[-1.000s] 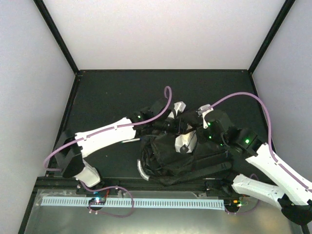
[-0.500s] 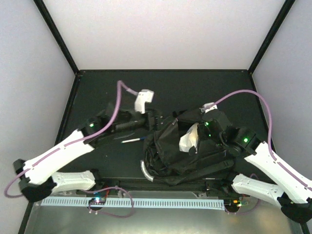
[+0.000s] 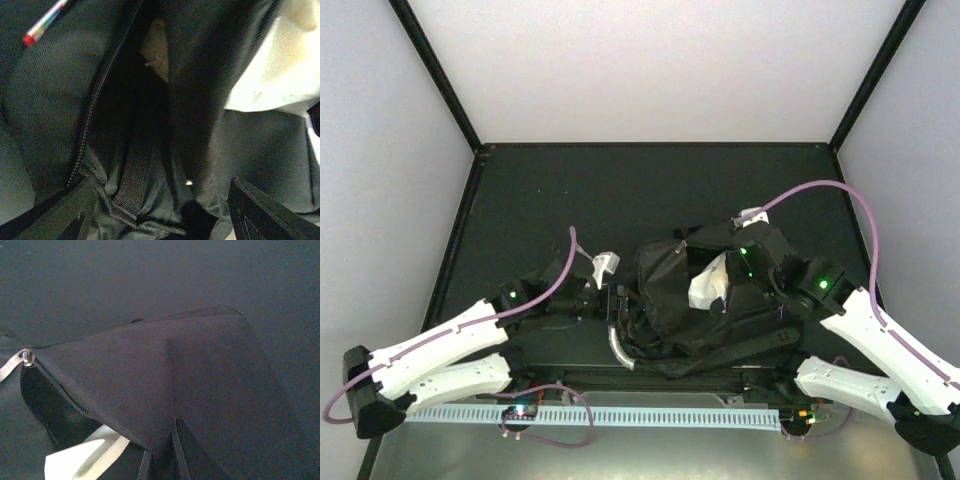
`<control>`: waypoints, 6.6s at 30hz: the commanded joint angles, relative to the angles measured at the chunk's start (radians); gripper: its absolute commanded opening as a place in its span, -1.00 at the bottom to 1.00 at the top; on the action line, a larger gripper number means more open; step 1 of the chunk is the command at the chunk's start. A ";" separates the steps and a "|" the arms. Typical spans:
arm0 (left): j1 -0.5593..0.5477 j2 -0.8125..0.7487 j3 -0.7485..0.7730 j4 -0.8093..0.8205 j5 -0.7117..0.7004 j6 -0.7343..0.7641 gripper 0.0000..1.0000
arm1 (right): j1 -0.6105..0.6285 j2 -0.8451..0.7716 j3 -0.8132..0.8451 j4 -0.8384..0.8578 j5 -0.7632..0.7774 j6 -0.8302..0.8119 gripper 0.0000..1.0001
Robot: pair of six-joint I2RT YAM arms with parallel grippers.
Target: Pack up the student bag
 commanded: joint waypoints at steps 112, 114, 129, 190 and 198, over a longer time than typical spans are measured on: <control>0.195 0.920 0.326 0.013 -0.249 0.575 -0.22 | -0.346 -0.095 0.176 0.017 0.161 -0.082 -0.90; 0.186 0.954 0.353 -0.007 -0.266 0.582 -0.28 | -0.346 -0.098 0.176 0.015 0.155 -0.081 -0.90; 0.165 1.003 0.375 -0.051 -0.387 0.553 -0.79 | -0.346 -0.106 0.157 0.016 0.140 -0.071 -0.90; 0.004 0.794 0.807 -0.244 0.712 0.322 -0.97 | -0.345 -0.128 0.045 0.177 -0.100 -0.085 -0.93; 0.002 1.004 1.025 -0.398 0.608 0.338 -0.92 | -0.346 -0.130 0.043 0.180 -0.108 -0.090 -0.92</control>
